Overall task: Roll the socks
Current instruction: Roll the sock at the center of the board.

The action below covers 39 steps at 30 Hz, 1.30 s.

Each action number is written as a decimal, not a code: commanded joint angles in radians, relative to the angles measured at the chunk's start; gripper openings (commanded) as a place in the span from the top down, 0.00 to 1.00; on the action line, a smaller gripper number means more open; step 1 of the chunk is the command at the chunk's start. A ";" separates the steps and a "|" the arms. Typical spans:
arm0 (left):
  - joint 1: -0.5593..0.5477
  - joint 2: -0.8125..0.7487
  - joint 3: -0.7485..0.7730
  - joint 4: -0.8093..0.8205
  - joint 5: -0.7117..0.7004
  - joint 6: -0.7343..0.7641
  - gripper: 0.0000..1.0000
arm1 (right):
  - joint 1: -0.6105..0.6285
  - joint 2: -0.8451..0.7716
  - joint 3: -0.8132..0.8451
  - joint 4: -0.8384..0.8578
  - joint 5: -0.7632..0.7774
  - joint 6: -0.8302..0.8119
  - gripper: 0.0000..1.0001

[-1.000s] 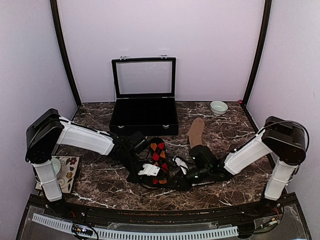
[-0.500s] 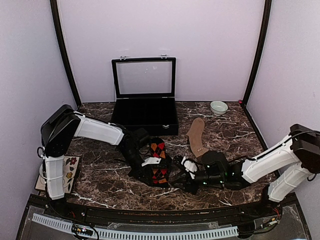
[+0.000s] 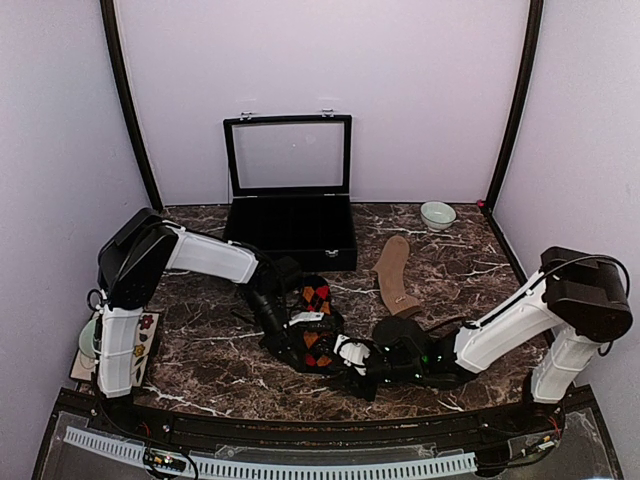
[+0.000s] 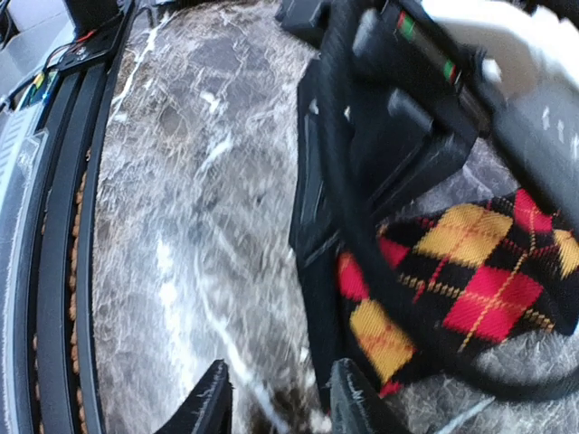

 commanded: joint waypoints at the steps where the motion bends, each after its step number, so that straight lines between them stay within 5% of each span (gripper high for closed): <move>1: -0.001 0.050 0.007 -0.082 -0.125 -0.023 0.96 | 0.022 0.028 0.050 0.035 0.068 -0.094 0.61; 20: -0.001 0.080 0.032 -0.105 -0.180 -0.049 0.97 | 0.021 0.165 0.107 0.088 0.109 -0.205 0.66; 26: 0.003 0.072 0.034 -0.120 -0.168 -0.044 0.92 | 0.006 0.182 0.070 0.099 0.086 -0.165 0.90; 29: 0.009 0.055 0.023 -0.102 -0.169 -0.051 0.83 | 0.003 0.179 0.052 0.105 0.084 -0.154 1.00; 34: 0.016 -0.008 -0.027 -0.023 -0.196 -0.096 0.59 | 0.000 0.178 0.048 0.092 0.063 -0.130 1.00; 37: 0.023 -0.095 -0.085 0.028 -0.212 -0.115 0.31 | -0.008 0.192 0.048 0.078 0.035 -0.095 1.00; 39: 0.024 -0.158 -0.132 0.067 -0.250 -0.118 0.27 | -0.017 0.204 0.058 0.052 0.007 -0.066 1.00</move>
